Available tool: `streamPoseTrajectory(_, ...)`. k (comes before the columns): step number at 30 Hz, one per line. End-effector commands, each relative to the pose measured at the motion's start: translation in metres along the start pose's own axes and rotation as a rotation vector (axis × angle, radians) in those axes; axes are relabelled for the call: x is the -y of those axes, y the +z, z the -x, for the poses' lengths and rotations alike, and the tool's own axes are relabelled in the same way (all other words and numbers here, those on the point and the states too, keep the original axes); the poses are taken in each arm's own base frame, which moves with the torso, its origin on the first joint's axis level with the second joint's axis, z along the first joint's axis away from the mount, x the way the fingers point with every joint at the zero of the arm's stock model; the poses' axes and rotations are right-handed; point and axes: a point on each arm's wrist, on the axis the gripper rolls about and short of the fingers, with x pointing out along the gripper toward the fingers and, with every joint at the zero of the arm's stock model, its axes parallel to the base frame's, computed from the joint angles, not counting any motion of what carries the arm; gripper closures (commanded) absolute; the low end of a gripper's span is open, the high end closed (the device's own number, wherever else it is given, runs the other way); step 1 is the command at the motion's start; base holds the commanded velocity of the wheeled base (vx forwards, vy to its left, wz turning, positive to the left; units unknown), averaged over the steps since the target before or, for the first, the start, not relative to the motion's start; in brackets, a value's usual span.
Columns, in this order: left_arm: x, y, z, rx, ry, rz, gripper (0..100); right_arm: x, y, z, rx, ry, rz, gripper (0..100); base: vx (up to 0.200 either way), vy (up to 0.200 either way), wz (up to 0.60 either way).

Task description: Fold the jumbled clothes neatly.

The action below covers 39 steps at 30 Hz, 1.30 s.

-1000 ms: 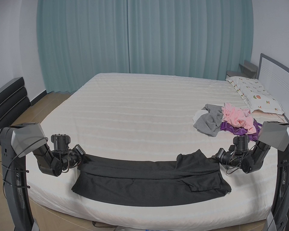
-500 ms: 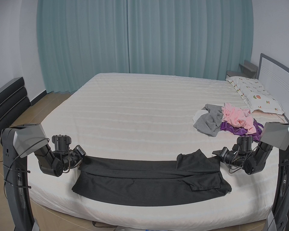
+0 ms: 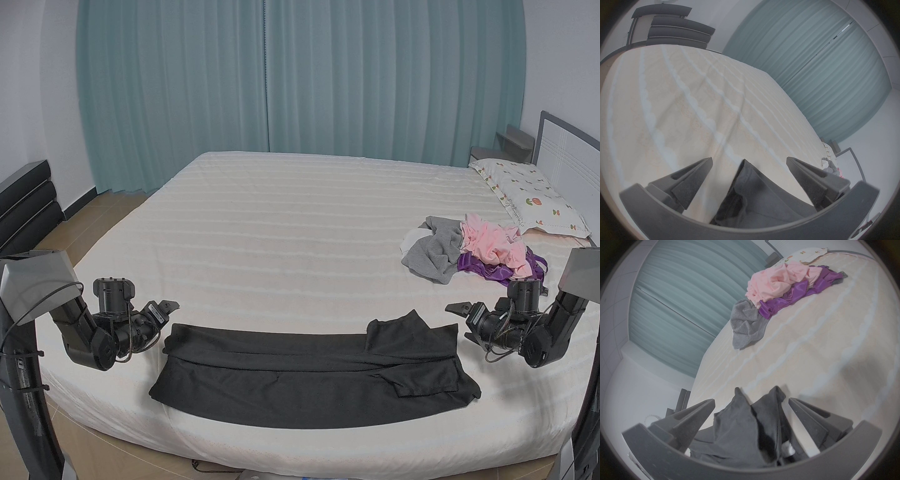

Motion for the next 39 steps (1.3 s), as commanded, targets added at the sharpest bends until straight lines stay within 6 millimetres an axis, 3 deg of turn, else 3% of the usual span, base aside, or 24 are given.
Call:
streamPoseTrajectory(1,0.011,0.004,0.041,0.016,-0.030,-0.003,0,-0.011,-0.009,0.040,-0.001,0.008,-0.001,0,-0.200,0.000,0.00)
streamPoseTrajectory(8,0.004,-0.023,0.065,-0.072,0.010,-0.001,0,0.005,-0.036,0.064,-0.042,-0.033,-0.015,0,-0.200,0.000,0.00)
streamPoseTrajectory(16,-0.003,-0.044,0.077,-0.137,0.051,0.010,0,0.014,-0.050,0.076,-0.069,-0.058,-0.033,0,0.000,0.000,0.00)
streamPoseTrajectory(29,-0.014,-0.057,0.060,-0.165,0.138,0.008,0,0.025,-0.063,0.078,-0.124,-0.115,-0.054,0,0.000,0.000,0.00)
streamPoseTrajectory(36,-0.016,-0.060,0.035,-0.141,0.176,0.012,0,0.021,-0.077,0.077,-0.137,-0.161,-0.021,0,0.000,0.000,0.00)
streamPoseTrajectory(37,-0.017,-0.060,0.033,-0.143,0.179,0.013,100,0.020,-0.079,0.077,-0.139,-0.167,-0.020,0,0.000,0.000,0.00)
streamPoseTrajectory(39,-0.018,-0.061,0.032,-0.144,0.181,0.015,100,0.020,-0.083,0.076,-0.151,-0.178,-0.028,0,0.000,0.000,0.00)
